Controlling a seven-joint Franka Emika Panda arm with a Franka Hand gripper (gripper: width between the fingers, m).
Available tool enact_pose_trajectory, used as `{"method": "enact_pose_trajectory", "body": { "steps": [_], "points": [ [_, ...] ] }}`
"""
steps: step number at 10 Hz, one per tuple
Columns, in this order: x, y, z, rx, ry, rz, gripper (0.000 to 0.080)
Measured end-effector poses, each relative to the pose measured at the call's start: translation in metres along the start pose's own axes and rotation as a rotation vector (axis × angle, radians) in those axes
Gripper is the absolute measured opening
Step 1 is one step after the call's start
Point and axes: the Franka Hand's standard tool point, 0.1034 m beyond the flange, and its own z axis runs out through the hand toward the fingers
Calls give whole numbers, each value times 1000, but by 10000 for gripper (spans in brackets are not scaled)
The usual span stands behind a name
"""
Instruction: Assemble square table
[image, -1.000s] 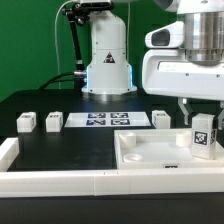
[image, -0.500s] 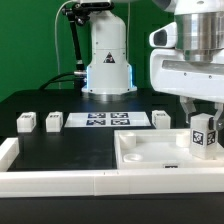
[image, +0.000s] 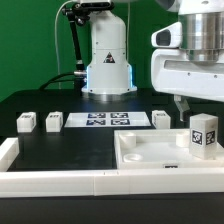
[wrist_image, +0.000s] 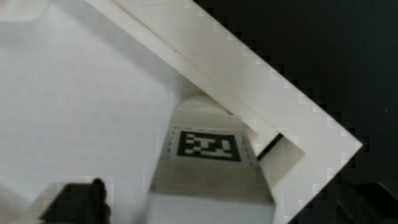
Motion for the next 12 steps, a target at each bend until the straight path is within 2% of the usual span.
{"method": "enact_pose_trajectory", "body": {
  "steps": [1,3,9,12],
  "points": [
    [4,1,-1,6,-3,-92,648],
    [2,0,0,7,-3,-338,649],
    [3,0,0,6,-1,-779,649],
    [-4,-4,1,2,1,-972,649]
  ]
}}
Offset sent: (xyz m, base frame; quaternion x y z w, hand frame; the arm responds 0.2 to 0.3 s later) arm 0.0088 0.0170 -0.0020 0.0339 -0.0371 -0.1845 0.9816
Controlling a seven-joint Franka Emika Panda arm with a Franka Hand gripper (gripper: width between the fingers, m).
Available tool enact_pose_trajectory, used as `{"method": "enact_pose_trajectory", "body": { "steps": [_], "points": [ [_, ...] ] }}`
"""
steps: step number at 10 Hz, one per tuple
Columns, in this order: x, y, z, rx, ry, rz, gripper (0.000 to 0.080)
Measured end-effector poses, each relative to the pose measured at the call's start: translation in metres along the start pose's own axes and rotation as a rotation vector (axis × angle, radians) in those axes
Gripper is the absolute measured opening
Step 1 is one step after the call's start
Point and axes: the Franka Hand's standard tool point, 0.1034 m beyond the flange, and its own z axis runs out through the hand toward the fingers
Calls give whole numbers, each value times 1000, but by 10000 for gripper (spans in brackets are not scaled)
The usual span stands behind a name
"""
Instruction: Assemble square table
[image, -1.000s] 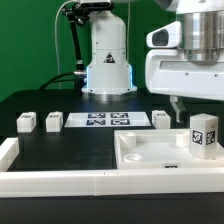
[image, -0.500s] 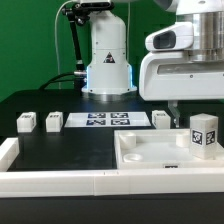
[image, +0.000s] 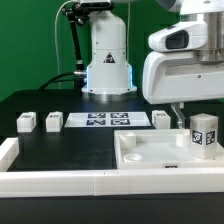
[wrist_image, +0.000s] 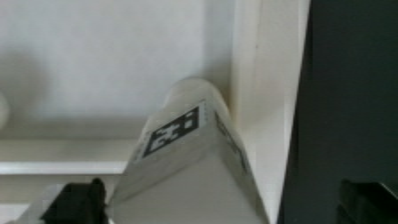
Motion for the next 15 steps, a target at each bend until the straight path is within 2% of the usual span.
{"method": "enact_pose_trajectory", "body": {
  "steps": [3,6,8,9,10,15],
  "points": [
    [1,8,1,-6,13,-221,649],
    [0,13,2,-14,15,-319,649],
    [0,13,2,-14,15,-317,401],
    [0,13,2,-14,15,-308,401],
    [0,13,2,-14,15,-291,290],
    [0,13,2,-10,17,-41,290]
  ]
}}
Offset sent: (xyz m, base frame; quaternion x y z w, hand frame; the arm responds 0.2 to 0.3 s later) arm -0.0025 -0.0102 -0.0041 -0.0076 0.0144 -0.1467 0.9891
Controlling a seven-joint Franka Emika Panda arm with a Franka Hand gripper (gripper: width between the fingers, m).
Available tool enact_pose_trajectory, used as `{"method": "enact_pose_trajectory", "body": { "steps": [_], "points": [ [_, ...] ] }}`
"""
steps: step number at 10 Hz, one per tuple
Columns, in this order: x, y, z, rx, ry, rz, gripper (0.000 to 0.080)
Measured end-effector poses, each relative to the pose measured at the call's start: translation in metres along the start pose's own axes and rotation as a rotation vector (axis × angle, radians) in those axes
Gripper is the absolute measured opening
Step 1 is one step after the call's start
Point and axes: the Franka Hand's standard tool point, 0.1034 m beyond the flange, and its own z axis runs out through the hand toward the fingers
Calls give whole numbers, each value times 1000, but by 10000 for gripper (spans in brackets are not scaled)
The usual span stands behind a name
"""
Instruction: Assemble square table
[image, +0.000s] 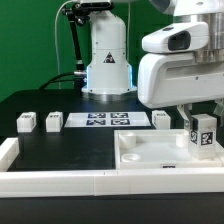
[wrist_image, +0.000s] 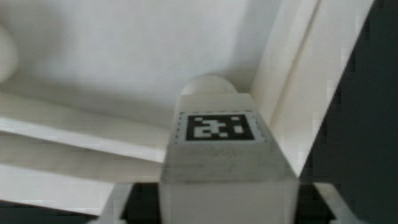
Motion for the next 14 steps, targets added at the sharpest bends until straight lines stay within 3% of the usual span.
{"method": "enact_pose_trajectory", "body": {
  "steps": [2,7,13,14],
  "points": [
    [-7,-1,2,16,1,293,290],
    [-8,-3,2,0,9,796,291],
    [-8,-2,2,1,10,1104,291],
    [-9,-3,3,11,14,1229,291]
  ]
}}
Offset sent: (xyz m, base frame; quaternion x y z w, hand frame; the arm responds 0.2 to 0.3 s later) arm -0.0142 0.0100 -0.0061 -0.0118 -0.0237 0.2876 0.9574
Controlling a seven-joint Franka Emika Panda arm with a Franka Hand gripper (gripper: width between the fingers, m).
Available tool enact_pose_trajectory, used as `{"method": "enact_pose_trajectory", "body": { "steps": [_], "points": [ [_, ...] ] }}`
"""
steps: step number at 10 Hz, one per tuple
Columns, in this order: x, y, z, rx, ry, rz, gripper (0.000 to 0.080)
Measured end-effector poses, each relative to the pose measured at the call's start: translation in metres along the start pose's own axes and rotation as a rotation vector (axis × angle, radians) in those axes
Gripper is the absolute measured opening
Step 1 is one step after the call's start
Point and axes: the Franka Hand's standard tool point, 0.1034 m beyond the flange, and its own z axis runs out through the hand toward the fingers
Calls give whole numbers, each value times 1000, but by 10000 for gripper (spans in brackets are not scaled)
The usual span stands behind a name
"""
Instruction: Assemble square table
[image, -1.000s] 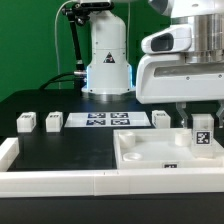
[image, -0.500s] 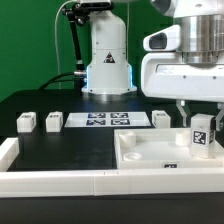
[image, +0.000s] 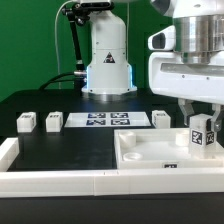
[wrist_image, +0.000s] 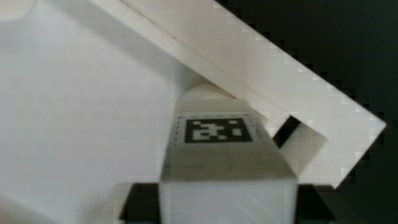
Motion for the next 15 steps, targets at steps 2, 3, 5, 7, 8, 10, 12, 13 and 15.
{"method": "enact_pose_trajectory", "body": {
  "steps": [2,3,5,7,8,10,12,13,15],
  "points": [
    [-1,2,-1,56,3,218,291],
    [-2,2,-1,65,-8,307,291],
    [-3,2,-1,74,-33,494,291],
    [-4,2,0,74,-34,485,291],
    [-4,2,1,71,-34,474,485],
    [-12,-1,-1,35,-51,318,633],
    [-15,-1,-1,33,-55,40,646],
    [-16,-2,-4,37,-56,-50,649],
    [-15,-1,-2,40,-51,-192,649]
  ]
}}
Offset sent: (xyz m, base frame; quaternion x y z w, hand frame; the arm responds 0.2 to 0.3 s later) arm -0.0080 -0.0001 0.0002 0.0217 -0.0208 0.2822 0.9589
